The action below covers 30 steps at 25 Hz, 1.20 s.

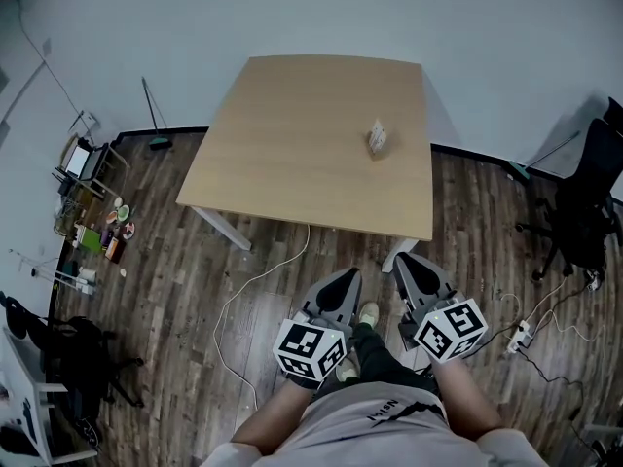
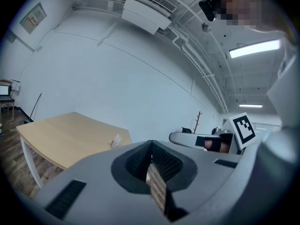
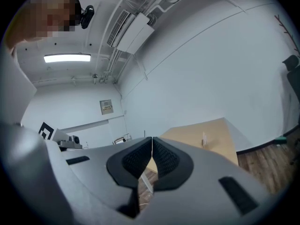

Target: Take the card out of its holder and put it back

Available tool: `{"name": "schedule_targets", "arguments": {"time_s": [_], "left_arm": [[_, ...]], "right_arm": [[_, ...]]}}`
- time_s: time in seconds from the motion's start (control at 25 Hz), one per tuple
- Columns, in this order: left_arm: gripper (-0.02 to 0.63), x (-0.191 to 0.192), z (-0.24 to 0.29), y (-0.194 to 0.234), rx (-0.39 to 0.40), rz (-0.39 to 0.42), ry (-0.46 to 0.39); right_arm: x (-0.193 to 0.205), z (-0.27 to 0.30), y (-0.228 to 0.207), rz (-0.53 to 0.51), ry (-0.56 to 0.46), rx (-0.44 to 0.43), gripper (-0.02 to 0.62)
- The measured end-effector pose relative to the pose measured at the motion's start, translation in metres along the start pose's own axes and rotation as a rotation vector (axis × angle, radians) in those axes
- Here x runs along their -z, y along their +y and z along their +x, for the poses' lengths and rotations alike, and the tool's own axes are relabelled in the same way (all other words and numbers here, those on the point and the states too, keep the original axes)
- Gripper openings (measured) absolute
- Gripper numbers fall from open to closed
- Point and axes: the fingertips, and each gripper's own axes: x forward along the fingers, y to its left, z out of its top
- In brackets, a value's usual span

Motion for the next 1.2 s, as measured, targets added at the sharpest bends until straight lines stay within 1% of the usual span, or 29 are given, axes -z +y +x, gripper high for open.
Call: {"name": "schedule_targets", "arguments": {"time_s": [0.12, 0.36, 0.52, 0.64, 0.88, 1.04, 1.2], "left_arm": [[0.012, -0.006, 0.024, 0.018, -0.007, 0.007, 0.014], [0.012, -0.03, 0.085, 0.058, -0.023, 0.025, 0.026], [0.012, -0.046, 0.126, 0.075, -0.014, 0.024, 0.019], [0.012, -0.057, 0.152, 0.087, -0.023, 0.033, 0.019], [0.012, -0.066, 0.188, 0.11, -0.047, 0.043, 0.039], [0.012, -0.065, 0.215, 0.128, -0.033, 0.038, 0.059], [0.012, -0.062, 0.248, 0.149, 0.004, 0.04, 0.084]], "right_arm": [[-0.003, 0.027, -0.017, 0.017, -0.002, -0.008, 0.015], [-0.018, 0.091, -0.06, 0.028, -0.003, -0.025, 0.015], [-0.026, 0.126, -0.092, 0.039, 0.006, -0.039, 0.015], [-0.031, 0.151, -0.115, 0.047, 0.016, -0.048, 0.015], [-0.024, 0.186, -0.149, 0.075, 0.026, -0.059, 0.015], [-0.02, 0.204, -0.171, 0.074, 0.021, -0.042, 0.015], [-0.012, 0.225, -0.204, 0.07, 0.026, 0.018, 0.015]]}}
